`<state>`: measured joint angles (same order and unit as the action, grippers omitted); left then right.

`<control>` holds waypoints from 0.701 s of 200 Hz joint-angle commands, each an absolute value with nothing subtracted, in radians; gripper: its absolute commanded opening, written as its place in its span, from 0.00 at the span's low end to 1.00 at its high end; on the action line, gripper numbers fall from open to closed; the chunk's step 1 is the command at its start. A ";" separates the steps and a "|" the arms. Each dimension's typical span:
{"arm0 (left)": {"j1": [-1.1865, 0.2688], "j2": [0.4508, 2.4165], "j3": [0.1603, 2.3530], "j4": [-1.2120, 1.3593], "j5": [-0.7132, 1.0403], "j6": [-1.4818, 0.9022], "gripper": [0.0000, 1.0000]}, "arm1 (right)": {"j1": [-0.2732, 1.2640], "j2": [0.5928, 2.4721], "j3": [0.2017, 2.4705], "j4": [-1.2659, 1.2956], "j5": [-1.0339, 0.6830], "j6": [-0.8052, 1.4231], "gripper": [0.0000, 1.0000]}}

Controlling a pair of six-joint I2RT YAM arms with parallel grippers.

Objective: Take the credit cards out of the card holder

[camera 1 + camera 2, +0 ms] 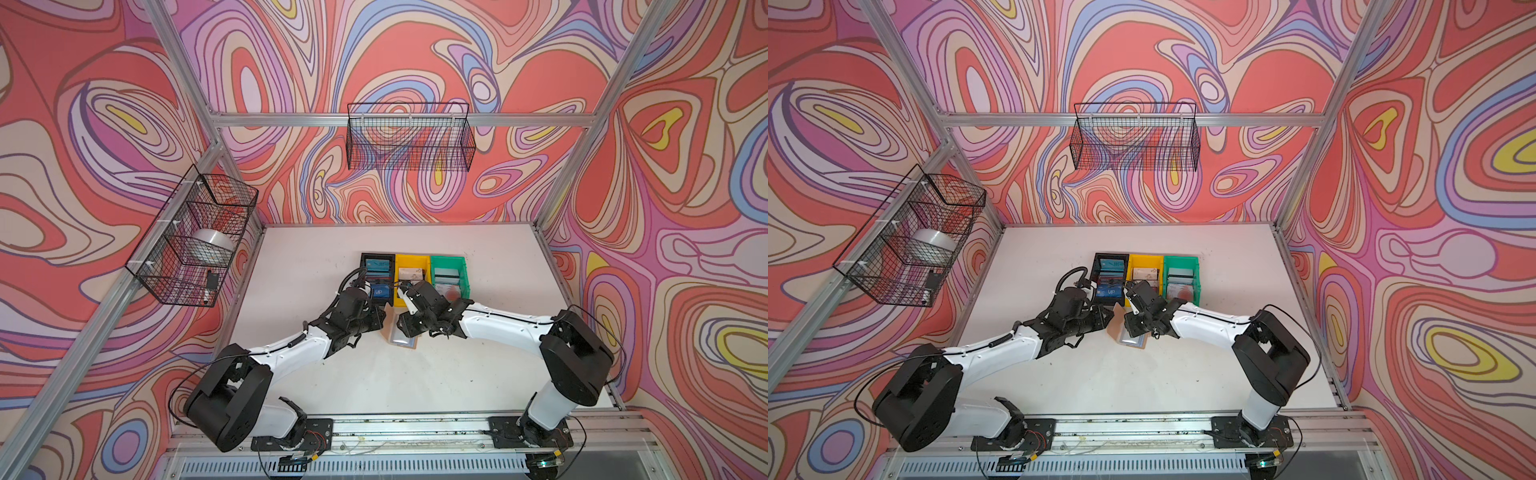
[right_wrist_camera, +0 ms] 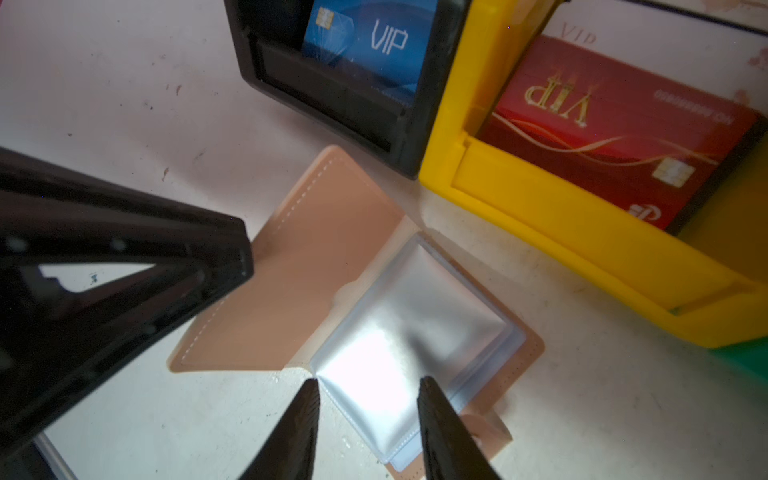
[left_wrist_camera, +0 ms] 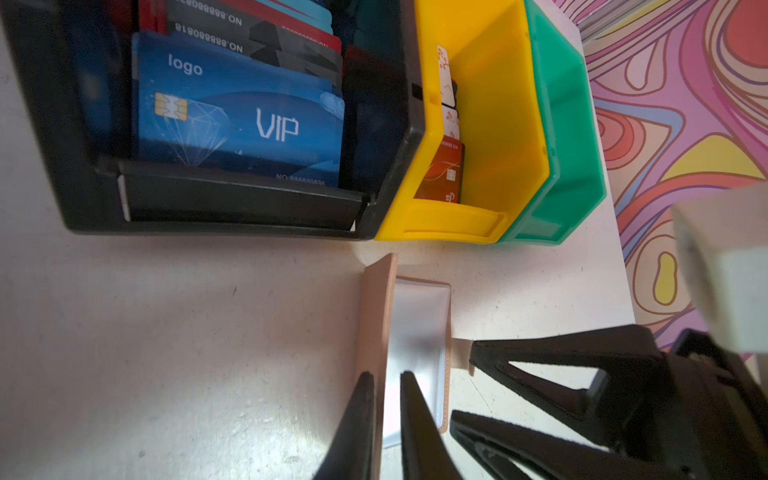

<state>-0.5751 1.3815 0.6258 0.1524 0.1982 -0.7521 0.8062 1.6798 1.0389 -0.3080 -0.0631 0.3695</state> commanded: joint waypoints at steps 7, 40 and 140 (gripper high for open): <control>-0.571 1.389 0.648 0.115 0.175 -0.758 0.17 | 0.805 1.728 1.050 -0.314 -0.053 0.374 0.42; -0.572 1.385 0.654 0.121 0.211 -0.756 0.09 | 0.805 1.755 1.055 -0.301 -0.052 0.397 0.39; -0.574 1.341 0.710 0.099 0.283 -0.748 0.00 | 0.803 1.758 1.055 -0.306 -0.041 0.403 0.39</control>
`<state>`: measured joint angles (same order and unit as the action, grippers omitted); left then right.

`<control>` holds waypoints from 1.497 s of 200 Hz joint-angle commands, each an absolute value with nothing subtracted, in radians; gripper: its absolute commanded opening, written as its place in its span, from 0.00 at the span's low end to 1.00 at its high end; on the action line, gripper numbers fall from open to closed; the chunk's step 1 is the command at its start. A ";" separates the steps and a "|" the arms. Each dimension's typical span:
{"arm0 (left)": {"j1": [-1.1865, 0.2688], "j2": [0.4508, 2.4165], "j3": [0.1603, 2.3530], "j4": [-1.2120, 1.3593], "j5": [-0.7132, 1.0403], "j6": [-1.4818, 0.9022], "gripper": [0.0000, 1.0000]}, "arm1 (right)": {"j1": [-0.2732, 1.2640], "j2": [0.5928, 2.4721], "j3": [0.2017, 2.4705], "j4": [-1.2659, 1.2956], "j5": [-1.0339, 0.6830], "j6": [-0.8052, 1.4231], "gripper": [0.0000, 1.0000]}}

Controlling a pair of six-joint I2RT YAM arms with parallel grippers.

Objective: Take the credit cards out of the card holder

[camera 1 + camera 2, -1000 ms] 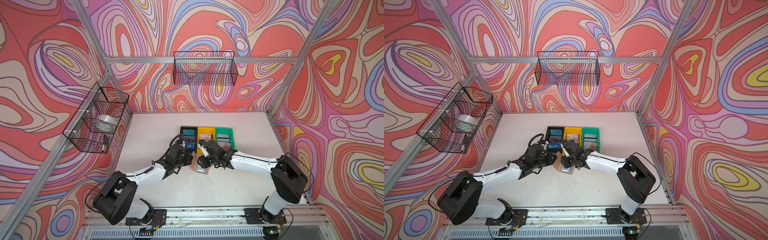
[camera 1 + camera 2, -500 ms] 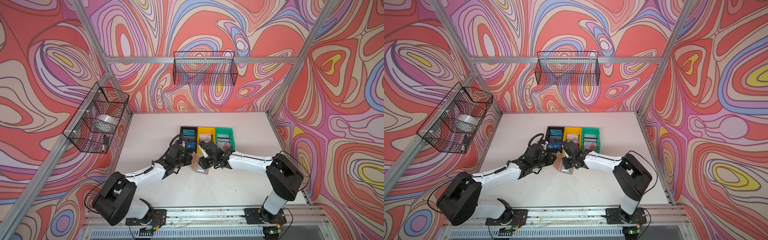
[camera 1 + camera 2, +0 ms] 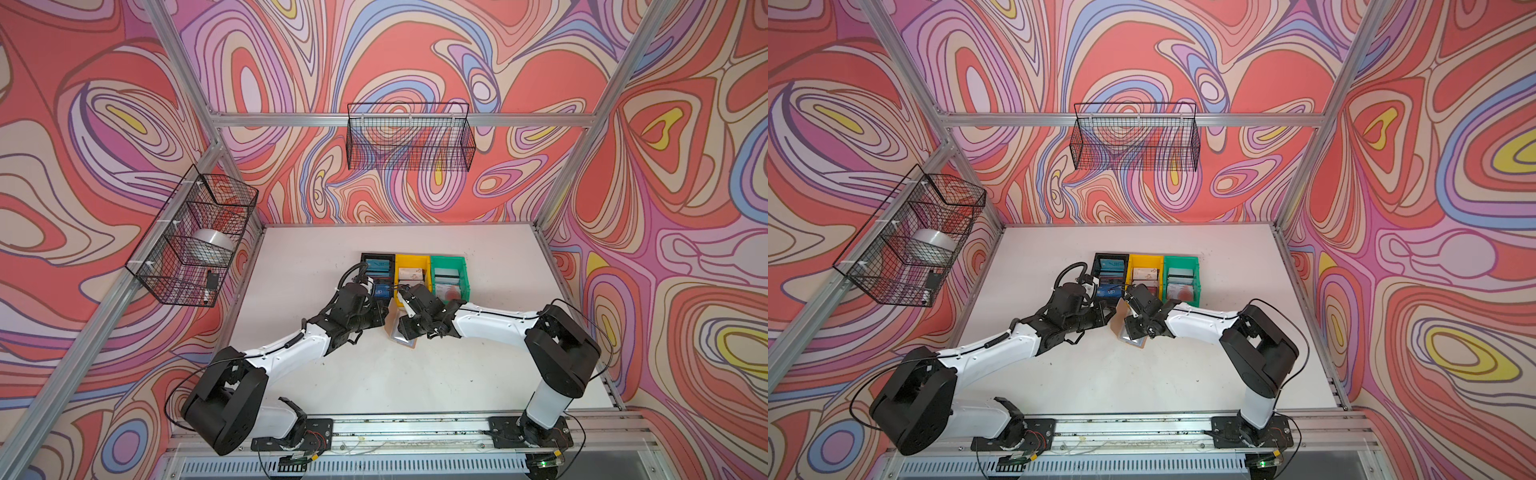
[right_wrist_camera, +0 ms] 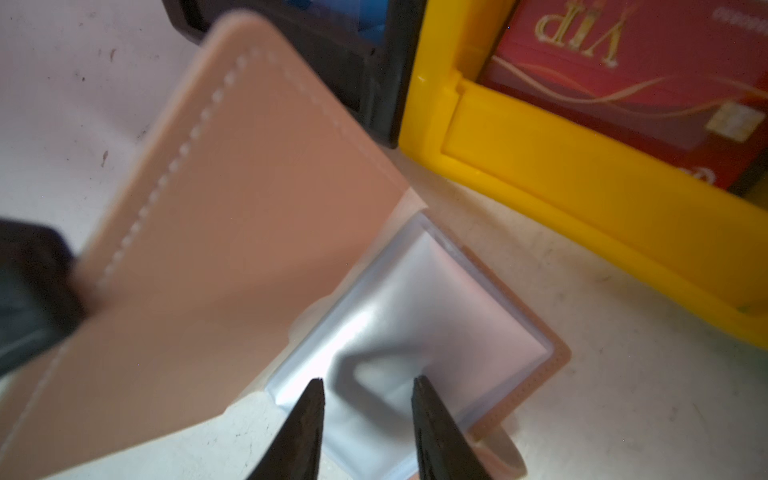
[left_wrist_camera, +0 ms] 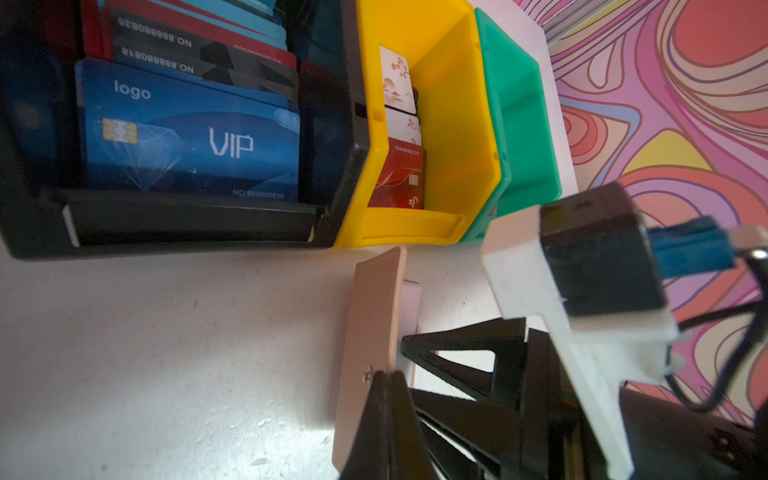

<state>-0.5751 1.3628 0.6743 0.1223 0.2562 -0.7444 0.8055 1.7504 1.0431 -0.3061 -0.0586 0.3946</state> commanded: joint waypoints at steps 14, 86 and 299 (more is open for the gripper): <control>-0.575 1.330 0.715 0.077 0.274 -0.742 0.00 | 0.803 1.751 1.057 -0.305 -0.039 0.402 0.39; -0.575 1.249 0.539 0.050 0.175 -0.806 0.00 | 0.802 1.722 1.053 -0.316 -0.020 0.398 0.39; -0.574 1.391 0.449 0.040 0.058 -0.875 0.00 | 0.796 1.762 1.016 -0.309 -0.163 0.395 0.40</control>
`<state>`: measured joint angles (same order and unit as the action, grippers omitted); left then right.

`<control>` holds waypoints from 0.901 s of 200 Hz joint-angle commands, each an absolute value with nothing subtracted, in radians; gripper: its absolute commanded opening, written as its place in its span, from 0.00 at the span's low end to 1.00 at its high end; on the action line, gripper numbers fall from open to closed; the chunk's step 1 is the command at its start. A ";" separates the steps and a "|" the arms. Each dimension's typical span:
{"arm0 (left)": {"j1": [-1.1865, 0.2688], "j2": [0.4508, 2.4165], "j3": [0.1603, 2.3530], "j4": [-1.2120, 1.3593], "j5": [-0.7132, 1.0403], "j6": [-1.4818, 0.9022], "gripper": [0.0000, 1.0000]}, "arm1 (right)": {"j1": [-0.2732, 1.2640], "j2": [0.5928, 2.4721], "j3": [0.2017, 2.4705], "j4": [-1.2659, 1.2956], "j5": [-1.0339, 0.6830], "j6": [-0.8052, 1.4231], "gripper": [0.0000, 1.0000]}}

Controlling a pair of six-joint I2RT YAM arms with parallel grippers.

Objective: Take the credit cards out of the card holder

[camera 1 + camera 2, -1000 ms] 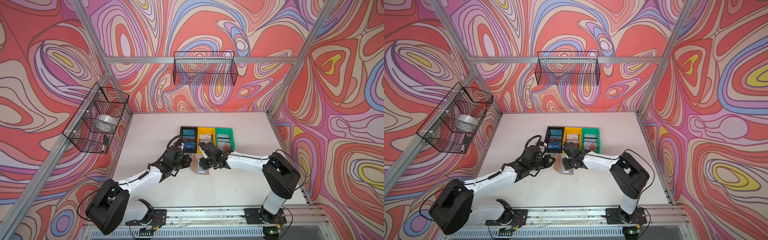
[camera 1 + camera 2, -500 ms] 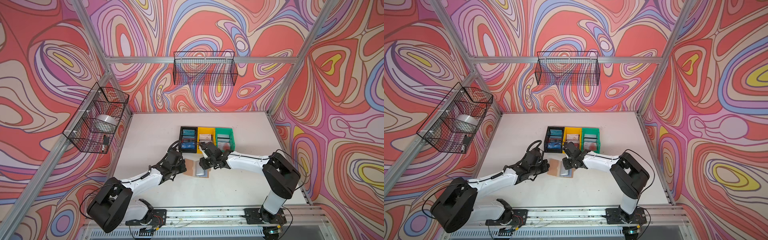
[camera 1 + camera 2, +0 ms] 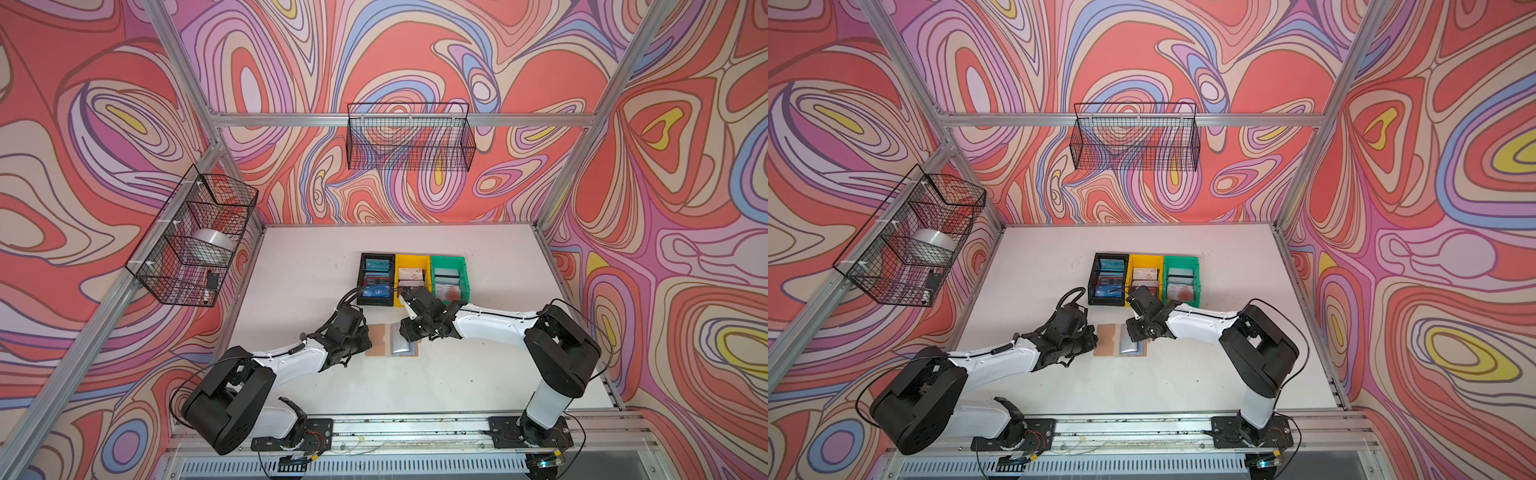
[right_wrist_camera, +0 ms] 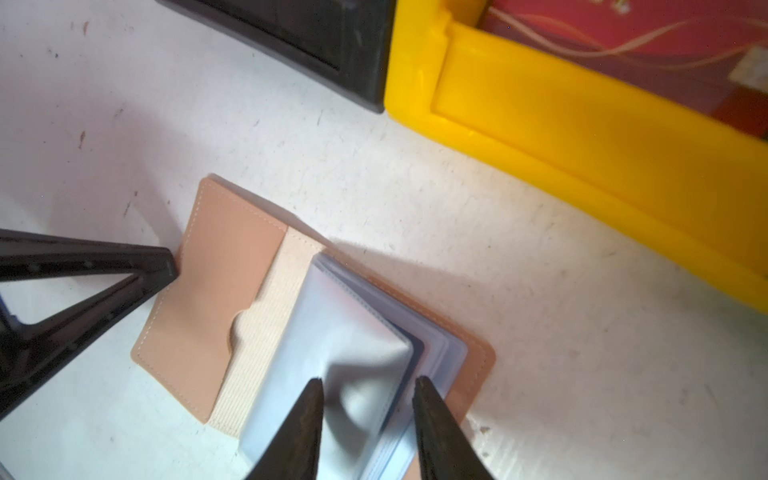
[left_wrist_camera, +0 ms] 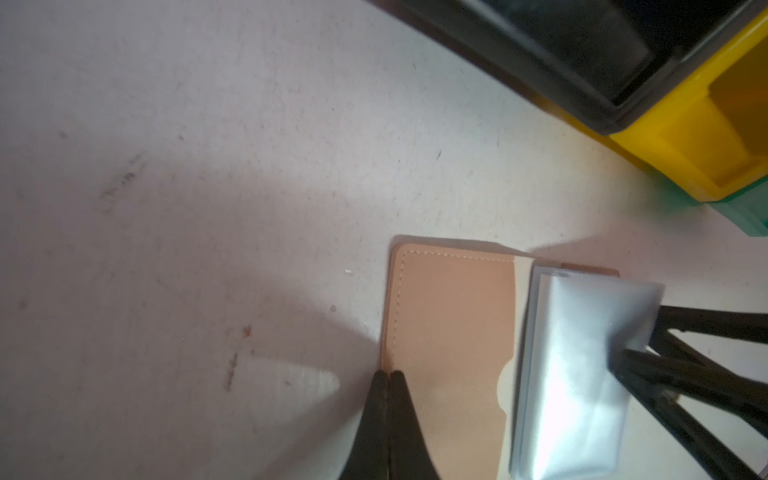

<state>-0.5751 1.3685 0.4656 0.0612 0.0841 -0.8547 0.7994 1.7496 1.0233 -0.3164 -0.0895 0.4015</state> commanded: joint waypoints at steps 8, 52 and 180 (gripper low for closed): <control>-0.575 1.395 0.451 0.041 0.059 -0.874 0.00 | 0.796 1.762 1.013 -0.295 -0.176 0.400 0.39; -0.575 1.413 0.454 0.060 0.070 -0.881 0.00 | 0.796 1.766 1.022 -0.271 -0.249 0.390 0.40; -0.575 1.410 0.442 0.069 0.080 -0.882 0.00 | 0.736 1.887 1.009 -0.024 -0.820 0.364 0.56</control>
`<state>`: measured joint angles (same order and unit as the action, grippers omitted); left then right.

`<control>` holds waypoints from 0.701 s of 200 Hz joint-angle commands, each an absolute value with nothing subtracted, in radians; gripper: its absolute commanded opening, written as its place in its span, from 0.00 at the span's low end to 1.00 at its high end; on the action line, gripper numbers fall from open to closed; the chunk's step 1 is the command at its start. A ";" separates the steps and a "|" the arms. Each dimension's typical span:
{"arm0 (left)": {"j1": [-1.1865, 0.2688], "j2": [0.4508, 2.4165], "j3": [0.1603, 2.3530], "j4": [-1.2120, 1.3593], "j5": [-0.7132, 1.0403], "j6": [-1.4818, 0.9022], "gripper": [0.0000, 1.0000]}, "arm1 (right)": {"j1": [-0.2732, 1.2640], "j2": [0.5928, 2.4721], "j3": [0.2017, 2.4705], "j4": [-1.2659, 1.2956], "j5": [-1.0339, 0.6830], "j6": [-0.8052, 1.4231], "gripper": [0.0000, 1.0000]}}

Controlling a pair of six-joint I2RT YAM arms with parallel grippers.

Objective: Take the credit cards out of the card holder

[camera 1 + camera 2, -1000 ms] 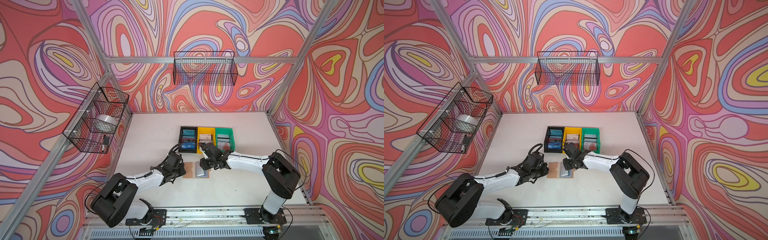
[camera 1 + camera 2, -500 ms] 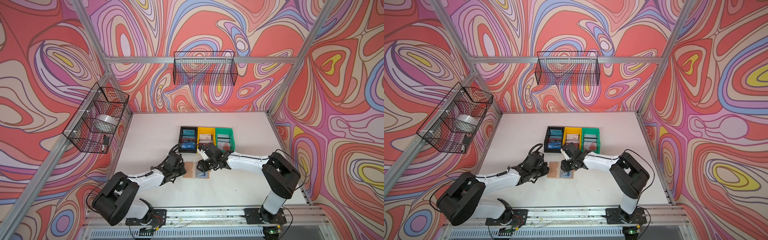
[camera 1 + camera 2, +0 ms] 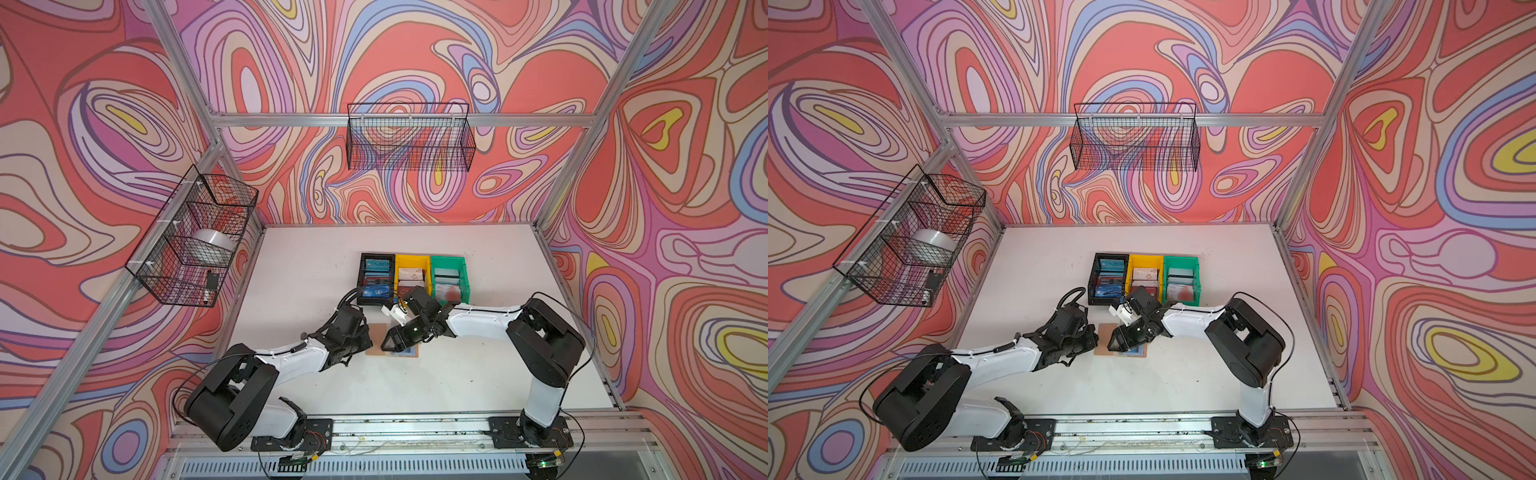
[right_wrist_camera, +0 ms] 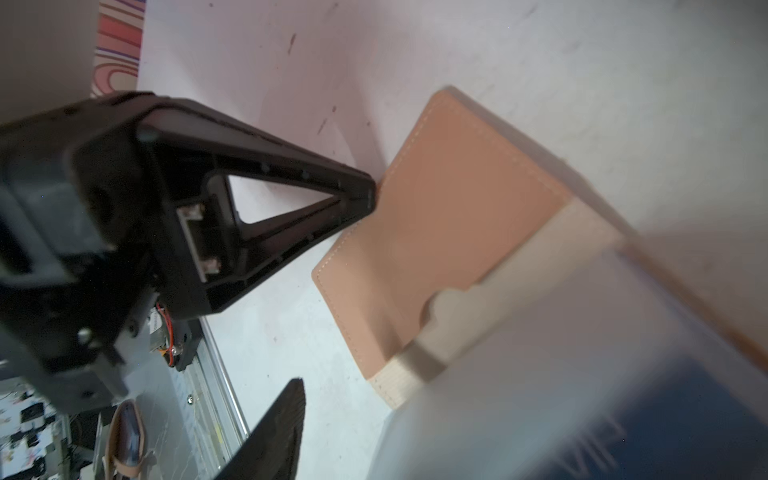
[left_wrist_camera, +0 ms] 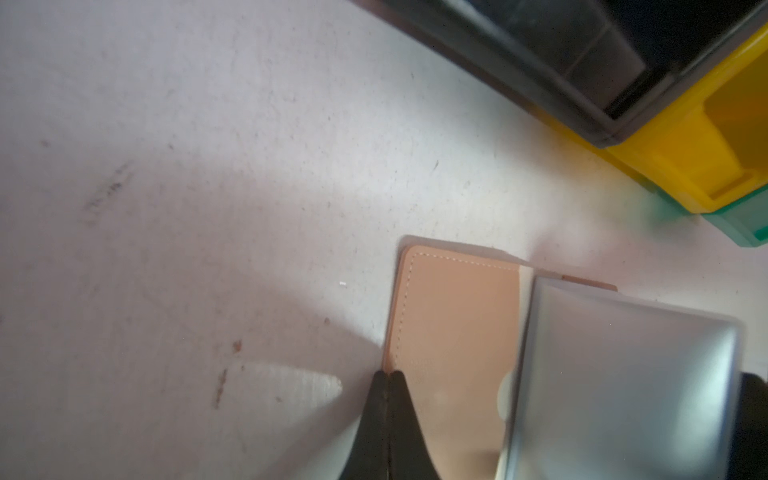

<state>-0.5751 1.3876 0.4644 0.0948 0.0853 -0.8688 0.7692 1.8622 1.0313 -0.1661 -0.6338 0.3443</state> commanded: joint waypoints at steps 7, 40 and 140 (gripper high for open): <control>-0.575 1.410 0.443 0.066 0.081 -0.882 0.00 | 0.720 1.892 0.993 0.019 -0.857 0.388 0.57; -0.575 1.397 0.430 0.068 0.071 -0.891 0.00 | 0.679 1.894 0.946 0.144 -0.920 0.455 0.59; -0.575 1.416 0.452 0.071 0.090 -0.885 0.00 | 0.666 1.974 0.959 0.131 -0.909 0.487 0.22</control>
